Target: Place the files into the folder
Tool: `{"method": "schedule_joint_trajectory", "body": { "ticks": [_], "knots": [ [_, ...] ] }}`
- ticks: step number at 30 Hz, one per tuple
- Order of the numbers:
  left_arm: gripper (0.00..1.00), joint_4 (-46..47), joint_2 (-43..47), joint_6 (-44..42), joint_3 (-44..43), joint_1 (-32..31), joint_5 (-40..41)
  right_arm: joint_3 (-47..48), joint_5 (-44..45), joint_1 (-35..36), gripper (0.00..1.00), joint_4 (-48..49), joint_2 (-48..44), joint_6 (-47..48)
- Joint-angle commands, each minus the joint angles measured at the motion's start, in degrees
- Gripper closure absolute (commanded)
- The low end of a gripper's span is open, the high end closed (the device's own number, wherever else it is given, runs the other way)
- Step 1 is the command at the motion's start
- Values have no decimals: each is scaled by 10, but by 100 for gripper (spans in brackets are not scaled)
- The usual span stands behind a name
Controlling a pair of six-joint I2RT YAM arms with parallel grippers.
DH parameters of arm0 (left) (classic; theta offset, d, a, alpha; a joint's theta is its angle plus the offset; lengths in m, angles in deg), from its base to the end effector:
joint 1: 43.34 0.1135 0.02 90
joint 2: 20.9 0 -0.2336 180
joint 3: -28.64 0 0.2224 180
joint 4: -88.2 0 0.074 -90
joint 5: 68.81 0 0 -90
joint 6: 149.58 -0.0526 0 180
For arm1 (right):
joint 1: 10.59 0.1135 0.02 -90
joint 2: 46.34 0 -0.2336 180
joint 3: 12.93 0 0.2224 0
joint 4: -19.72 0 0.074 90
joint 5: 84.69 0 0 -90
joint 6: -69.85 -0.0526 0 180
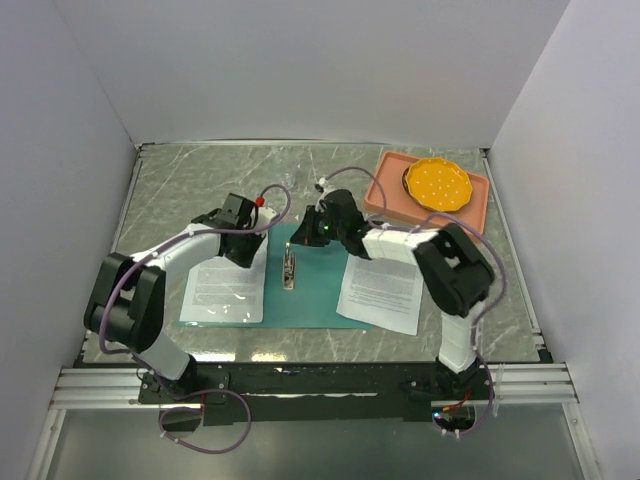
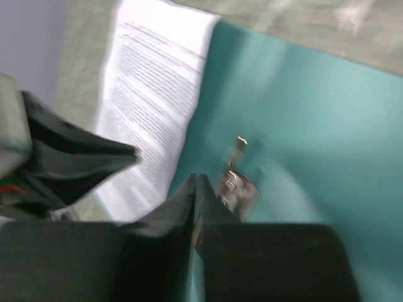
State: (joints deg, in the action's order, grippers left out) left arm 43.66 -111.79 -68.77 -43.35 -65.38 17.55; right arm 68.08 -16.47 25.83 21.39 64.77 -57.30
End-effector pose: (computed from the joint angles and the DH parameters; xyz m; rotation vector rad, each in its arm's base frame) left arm 0.2681 -0.1121 0.1619 0.7418 2.5793 -0.1556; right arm 0.3140 0.2559 0.1614 -0.2418 2.2350 1.1409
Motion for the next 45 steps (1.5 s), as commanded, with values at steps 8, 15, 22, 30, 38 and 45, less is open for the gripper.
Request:
{"method": "schedule_joint_trajectory", "body": {
  "ticks": [8, 15, 22, 30, 38, 45],
  "knots": [
    [65, -89, 102, 17, -104, 2, 21, -91, 301, -36, 1, -407, -322, 2],
    [64, -129, 168, 9, -100, 2, 14, -55, 348, -9, 0, -547, -303, 74],
    [63, -124, 189, 6, -76, 2, 35, 80, 462, 153, 21, -686, -190, 44],
    [64, -124, 192, 8, -55, 2, 60, 31, 442, 219, 31, -678, -161, -20],
    [63, -131, 207, 16, -50, 2, 54, 19, 423, 239, 32, -645, -120, -36],
    [63, -130, 216, 15, -35, 2, 54, 48, 445, 247, 37, -653, -81, -55]
  ]
}}
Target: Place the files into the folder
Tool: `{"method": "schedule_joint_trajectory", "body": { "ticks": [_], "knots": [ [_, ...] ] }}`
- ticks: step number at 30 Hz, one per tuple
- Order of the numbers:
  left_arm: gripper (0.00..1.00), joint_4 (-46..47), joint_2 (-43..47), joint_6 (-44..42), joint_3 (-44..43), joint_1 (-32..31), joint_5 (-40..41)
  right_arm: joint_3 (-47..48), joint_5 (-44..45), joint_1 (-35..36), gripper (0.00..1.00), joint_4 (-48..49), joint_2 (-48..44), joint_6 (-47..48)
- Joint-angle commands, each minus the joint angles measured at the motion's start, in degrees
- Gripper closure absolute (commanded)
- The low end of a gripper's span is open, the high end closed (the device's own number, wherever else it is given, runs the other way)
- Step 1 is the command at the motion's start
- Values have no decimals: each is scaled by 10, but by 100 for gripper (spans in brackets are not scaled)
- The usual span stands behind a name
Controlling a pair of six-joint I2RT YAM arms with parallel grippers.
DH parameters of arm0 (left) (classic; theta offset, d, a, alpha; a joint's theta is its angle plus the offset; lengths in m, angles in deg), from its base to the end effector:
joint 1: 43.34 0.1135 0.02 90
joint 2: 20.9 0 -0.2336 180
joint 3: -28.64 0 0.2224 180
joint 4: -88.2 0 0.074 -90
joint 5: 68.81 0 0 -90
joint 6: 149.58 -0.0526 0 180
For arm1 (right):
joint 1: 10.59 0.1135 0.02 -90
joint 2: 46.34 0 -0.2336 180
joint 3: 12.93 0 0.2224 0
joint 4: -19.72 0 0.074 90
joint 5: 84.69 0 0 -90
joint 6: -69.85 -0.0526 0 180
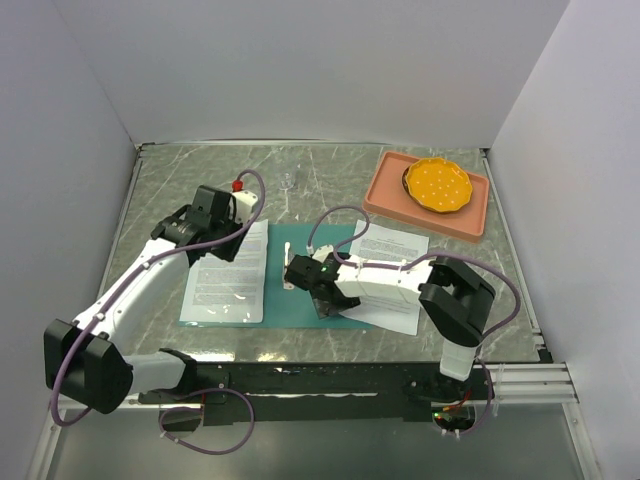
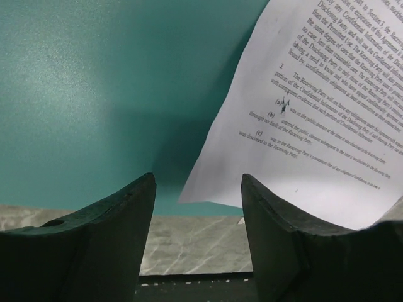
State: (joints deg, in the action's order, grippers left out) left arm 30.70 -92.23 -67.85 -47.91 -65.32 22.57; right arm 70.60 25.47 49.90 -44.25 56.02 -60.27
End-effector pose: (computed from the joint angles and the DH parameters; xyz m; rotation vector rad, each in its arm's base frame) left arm 0.2269 -0.0902 0.2549 0.6383 2.4009 -0.0716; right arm 0.1616 0.2486 0.1475 -0.4620 2.7476 -0.1814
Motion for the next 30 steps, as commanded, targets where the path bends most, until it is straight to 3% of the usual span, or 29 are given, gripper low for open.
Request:
{"method": "schedule_joint_trajectory", "body": {
  "ticks": [1, 10, 15, 25, 30],
  "knots": [
    [63, 1, 22, 5, 12, 2, 4, 21, 26, 5, 39, 6, 9, -29],
    [63, 7, 31, -3, 30, 2, 6, 12, 31, 5, 71, 17, 12, -35],
    [63, 7, 30, -4, 32, 2, 2, 14, 39, 5, 74, 13, 8, -33],
    [63, 11, 30, 0, 38, 2, -1, 1, 38, 7, 100, 31, -16, -18],
    [63, 12, 29, -3, 40, 1, 5, 25, 37, 38, 100, 52, -6, 25]
  ]
}}
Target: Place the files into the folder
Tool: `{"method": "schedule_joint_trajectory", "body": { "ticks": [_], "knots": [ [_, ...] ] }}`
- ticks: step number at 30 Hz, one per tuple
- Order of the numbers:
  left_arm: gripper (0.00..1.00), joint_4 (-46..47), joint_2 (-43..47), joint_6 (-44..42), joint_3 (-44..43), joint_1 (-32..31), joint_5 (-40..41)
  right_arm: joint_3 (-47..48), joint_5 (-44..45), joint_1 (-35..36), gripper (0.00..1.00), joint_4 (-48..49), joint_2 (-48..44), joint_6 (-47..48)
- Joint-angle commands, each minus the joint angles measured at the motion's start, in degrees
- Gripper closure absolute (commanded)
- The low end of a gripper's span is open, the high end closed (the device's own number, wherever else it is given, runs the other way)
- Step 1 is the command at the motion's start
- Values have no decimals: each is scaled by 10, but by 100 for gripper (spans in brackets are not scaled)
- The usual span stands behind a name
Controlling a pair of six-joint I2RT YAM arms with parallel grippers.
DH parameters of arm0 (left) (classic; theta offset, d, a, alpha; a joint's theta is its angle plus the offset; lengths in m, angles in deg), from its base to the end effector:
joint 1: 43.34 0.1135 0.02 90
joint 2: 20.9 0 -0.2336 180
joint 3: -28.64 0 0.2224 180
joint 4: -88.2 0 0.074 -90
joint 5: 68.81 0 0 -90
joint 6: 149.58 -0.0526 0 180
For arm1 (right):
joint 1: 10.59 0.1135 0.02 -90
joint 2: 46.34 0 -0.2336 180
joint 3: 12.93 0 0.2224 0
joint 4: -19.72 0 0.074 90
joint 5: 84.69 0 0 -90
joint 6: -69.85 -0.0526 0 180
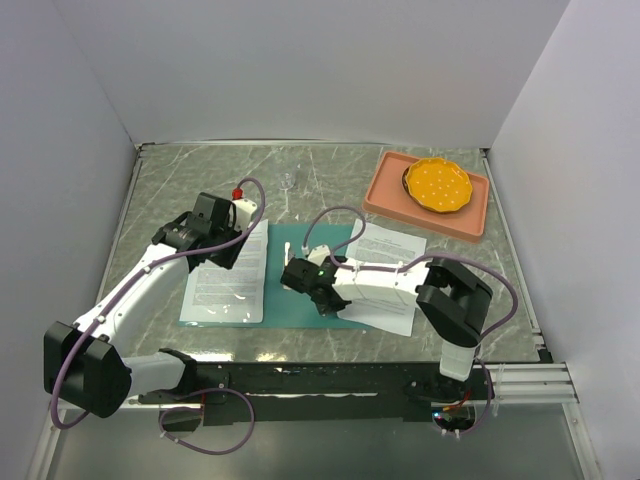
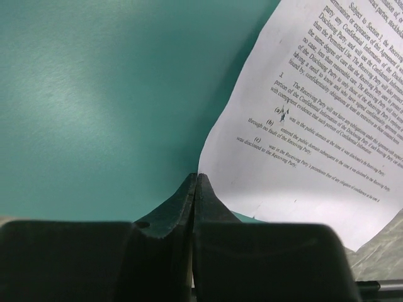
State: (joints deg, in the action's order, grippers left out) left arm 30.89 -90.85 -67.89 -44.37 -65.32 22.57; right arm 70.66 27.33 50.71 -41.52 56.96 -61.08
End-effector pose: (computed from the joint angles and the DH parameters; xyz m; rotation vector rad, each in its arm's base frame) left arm 0.2193 -0.0871 0.2421 0.6485 2.4336 -0.0665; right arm 0.1625 0.2558 0.1446 -0.4430 2.7043 -0.1659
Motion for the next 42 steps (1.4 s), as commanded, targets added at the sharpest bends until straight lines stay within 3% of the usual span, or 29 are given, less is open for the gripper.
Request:
{"method": "schedule_joint_trajectory", "body": {
  "ticks": [1, 9, 26, 32, 37, 42],
  "knots": [
    [63, 10, 15, -3, 5, 2, 5, 30, 19, 36, 100, 30, -13, 38],
    [62, 4, 15, 1, 5, 2, 0, 74, -10, 87, 100, 61, 21, 86],
    [63, -7, 25, -3, -2, 2, -8, 179, -29, 92, 98, 54, 112, 109],
    [62, -10, 25, -10, -2, 2, -2, 180, -44, 93, 66, 63, 97, 126],
    [62, -11, 25, -11, -4, 2, -2, 170, -51, 95, 52, 59, 66, 146],
    [62, -11, 24, -16, -6, 2, 5, 181, -86, 92, 47, 45, 37, 148]
  ]
}}
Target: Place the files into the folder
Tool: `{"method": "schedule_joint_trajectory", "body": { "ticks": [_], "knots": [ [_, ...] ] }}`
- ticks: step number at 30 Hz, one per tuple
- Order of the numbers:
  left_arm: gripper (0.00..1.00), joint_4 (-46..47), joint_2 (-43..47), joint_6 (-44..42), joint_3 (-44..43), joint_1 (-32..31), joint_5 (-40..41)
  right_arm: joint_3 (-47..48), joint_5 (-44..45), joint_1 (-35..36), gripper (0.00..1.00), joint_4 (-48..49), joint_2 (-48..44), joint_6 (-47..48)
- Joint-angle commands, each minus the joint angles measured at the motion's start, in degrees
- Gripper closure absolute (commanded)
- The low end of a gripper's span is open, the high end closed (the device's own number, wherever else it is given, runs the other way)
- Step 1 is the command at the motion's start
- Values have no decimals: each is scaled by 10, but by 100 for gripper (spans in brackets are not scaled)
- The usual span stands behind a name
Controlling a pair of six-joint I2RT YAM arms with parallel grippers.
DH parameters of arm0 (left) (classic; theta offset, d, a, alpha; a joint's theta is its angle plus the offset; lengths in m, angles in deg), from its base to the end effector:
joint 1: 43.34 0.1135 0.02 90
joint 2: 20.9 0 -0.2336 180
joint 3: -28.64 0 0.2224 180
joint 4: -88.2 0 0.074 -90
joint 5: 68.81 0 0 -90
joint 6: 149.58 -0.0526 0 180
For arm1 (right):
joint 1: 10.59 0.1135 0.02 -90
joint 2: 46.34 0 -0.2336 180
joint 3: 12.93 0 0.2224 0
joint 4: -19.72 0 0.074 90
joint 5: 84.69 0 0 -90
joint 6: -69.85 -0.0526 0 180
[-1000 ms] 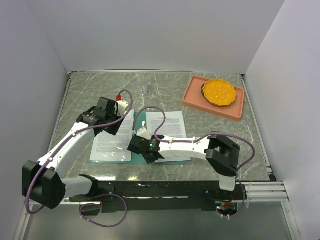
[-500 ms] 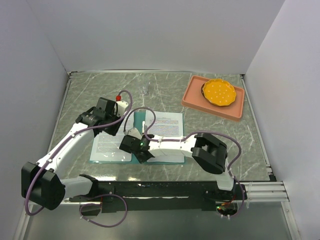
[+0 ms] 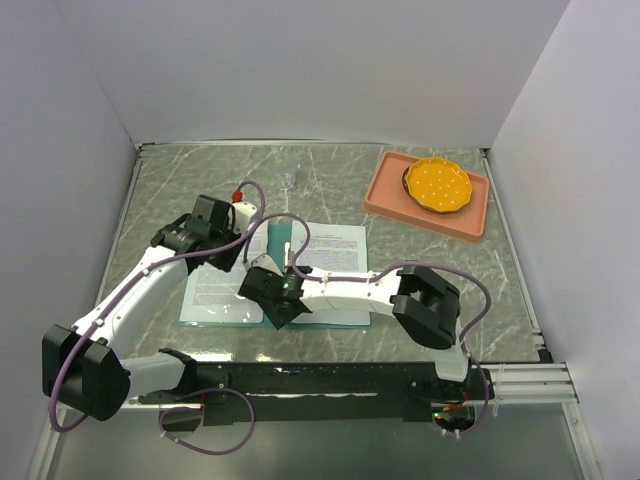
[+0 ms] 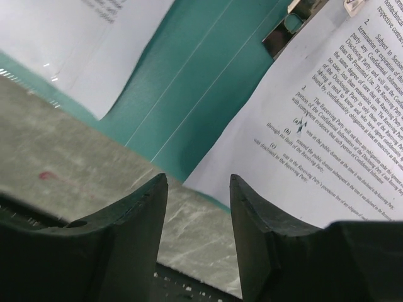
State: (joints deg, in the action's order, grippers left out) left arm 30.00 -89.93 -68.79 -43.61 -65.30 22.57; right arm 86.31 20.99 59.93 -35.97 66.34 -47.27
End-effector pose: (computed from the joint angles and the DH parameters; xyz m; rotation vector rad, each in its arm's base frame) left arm 0.2148 -0.0852 0.2405 0.6707 2.4405 -0.0584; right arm 0.1371 0.3448 0.1609 -0.9333 2.5301 0.1293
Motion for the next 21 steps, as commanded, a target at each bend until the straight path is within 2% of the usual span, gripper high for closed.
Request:
{"method": "schedule_joint_trajectory", "body": {
  "ticks": [1, 6, 8, 10, 11, 12, 16, 21],
  "knots": [
    [62, -1, 13, -9, -15, 2, 7, 27, -32, -1, 47, -10, -69, 10],
    [62, 1, 8, -8, -20, 2, 10, 48, -94, -30, 47, -8, -113, -1],
    [62, 0, 4, -5, -24, 2, 9, 36, -108, -65, 47, 13, -148, -8],
    [61, 2, 2, -4, -25, 2, 8, -10, -137, -104, 48, 36, -187, -22],
    [61, 6, 3, -2, -23, 2, 7, -30, -152, -148, 49, 71, -201, -28],
    [61, 9, 3, -2, -21, 2, 1, -75, -174, -170, 50, 93, -216, -32],
    [59, 25, -6, -3, -11, 1, -3, -160, -267, -248, 54, 203, -271, -36],
    [59, 62, -39, -12, 3, 2, 22, -177, -362, -310, 74, 301, -236, -50]
  ]
}}
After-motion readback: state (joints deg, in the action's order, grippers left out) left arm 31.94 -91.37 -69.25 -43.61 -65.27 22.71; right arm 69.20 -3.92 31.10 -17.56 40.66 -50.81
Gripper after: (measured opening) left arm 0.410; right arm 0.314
